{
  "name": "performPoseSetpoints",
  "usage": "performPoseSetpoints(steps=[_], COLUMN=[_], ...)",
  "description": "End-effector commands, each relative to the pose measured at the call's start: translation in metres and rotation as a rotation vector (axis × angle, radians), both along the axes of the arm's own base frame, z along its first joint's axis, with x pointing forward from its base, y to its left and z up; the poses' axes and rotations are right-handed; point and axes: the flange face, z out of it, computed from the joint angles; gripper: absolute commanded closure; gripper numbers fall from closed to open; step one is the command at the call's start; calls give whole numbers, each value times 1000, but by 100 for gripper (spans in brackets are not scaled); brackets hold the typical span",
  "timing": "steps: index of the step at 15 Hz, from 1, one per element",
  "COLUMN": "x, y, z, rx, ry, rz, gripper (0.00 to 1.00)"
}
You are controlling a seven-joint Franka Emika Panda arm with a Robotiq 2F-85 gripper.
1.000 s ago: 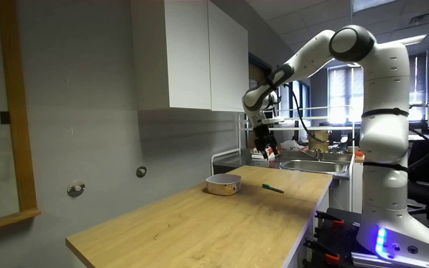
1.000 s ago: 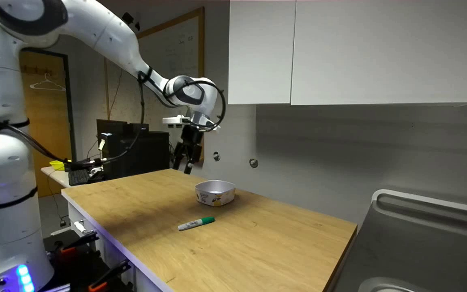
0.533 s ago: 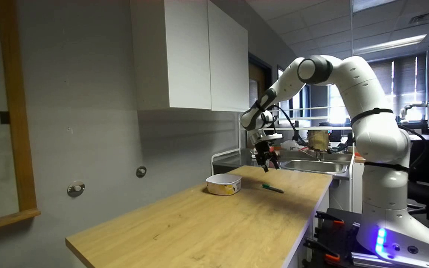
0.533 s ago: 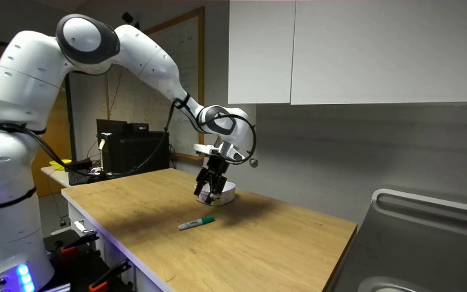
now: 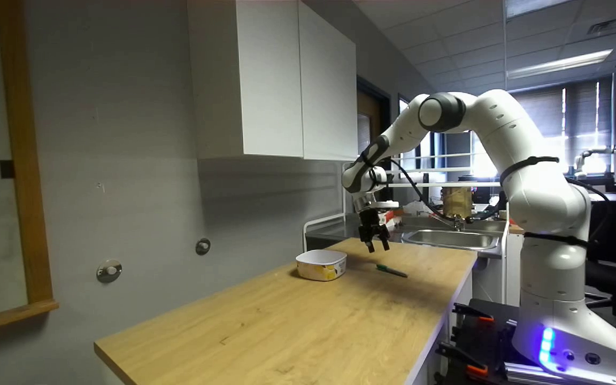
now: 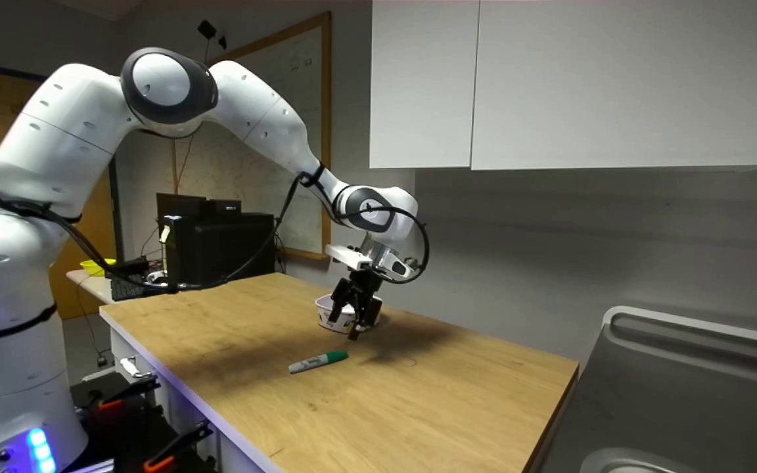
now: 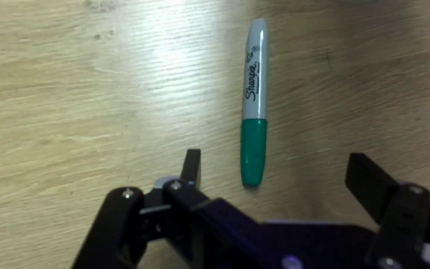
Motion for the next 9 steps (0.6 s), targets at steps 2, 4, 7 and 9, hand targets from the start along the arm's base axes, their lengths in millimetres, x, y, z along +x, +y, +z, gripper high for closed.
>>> performPoseSetpoints(steps=[2, 4, 7, 9], x=[-2, -6, -14, -24], y=[3, 0, -6, -6], z=[-19, -30, -45, -54], rx=[9, -9, 1, 19], ry=[-38, -47, -55, -51], rz=[10, 6, -22, -40], gripper=[0, 0, 0, 0])
